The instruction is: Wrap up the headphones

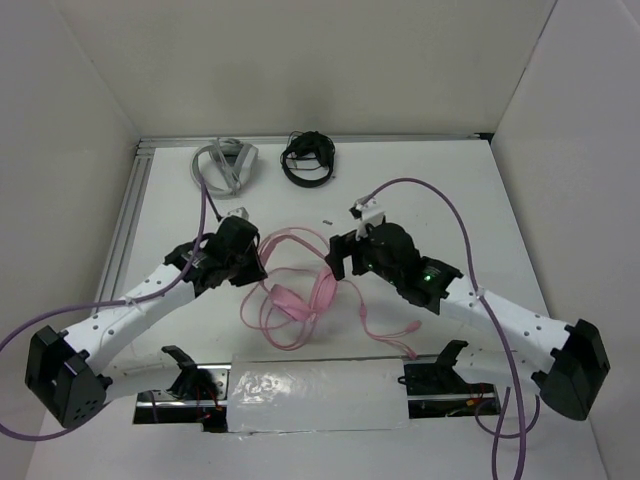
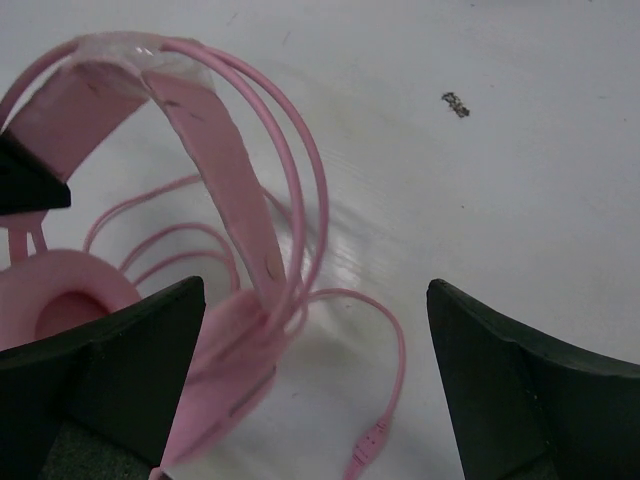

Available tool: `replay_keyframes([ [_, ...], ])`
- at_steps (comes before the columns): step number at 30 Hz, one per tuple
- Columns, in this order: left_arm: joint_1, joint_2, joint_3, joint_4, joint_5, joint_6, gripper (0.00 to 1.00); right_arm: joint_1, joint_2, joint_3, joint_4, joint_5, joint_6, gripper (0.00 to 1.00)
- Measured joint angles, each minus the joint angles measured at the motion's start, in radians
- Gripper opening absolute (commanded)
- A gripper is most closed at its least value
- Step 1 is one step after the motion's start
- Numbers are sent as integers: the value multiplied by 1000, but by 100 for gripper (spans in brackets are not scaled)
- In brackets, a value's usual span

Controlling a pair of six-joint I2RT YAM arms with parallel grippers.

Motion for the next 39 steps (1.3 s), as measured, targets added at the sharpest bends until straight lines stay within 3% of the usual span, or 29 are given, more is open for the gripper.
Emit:
replay_keyframes([
  [5, -112, -5, 7, -106, -41, -113, 0, 136, 125, 44, 56, 124, -20, 92],
  [9, -179, -3, 29, -218, -94, -209, 0, 159, 222, 86, 67, 174, -13, 87],
  [19, -223, 39, 72, -323, -166, -342, 0, 173, 230, 61, 83, 100, -2, 89],
  [26, -251, 61, 89, -341, -196, -368, 0, 178, 121, -22, 97, 78, 2, 95],
  [34, -320, 6, 91, -259, -202, -281, 0, 178, 232, -22, 129, 54, -3, 92],
  [35, -322, -6, 91, -250, -202, -276, 0, 178, 251, -22, 130, 57, -3, 90],
  [37, -328, -27, 91, -248, -208, -257, 0, 178, 278, -22, 129, 72, -2, 68],
  [38, -329, -33, 91, -251, -211, -256, 0, 178, 282, -22, 130, 77, -2, 49],
  [39, -330, -39, 90, -253, -212, -255, 0, 178, 282, -22, 132, 82, 2, 41],
])
